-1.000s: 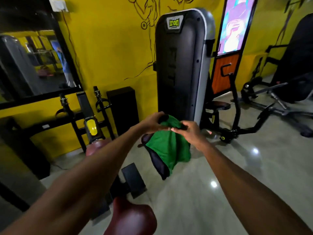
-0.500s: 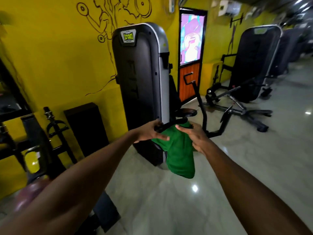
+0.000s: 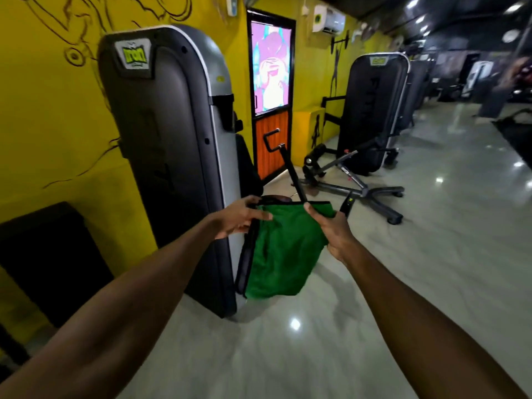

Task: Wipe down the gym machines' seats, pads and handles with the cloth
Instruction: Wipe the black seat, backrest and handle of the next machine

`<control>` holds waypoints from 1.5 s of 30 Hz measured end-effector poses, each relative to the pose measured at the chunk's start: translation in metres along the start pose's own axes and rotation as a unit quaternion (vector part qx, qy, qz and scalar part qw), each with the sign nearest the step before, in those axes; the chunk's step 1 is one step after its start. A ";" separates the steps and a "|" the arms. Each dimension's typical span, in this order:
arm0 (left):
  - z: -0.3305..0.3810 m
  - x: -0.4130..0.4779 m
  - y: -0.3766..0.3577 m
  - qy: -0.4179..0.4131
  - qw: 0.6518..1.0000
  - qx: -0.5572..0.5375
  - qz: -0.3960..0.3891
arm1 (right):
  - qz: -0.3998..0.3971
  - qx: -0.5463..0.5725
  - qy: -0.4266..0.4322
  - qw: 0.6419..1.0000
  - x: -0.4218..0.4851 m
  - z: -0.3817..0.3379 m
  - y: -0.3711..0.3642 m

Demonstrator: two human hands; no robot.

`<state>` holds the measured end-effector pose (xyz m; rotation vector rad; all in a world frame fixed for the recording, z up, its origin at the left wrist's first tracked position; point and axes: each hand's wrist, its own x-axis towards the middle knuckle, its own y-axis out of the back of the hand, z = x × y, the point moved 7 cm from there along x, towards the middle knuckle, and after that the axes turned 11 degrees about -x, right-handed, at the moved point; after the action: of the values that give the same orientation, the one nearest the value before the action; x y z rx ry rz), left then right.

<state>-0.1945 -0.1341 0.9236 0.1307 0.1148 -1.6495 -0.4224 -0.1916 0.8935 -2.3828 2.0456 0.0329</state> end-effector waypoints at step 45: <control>-0.134 0.773 0.226 0.081 0.955 0.095 0.268 | -0.155 -0.368 -0.019 0.917 0.811 0.139 -0.019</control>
<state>-0.0298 -0.8934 0.6731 0.4077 0.0385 -1.1027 -0.2834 -0.9886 0.7405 -3.0367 1.8138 1.0046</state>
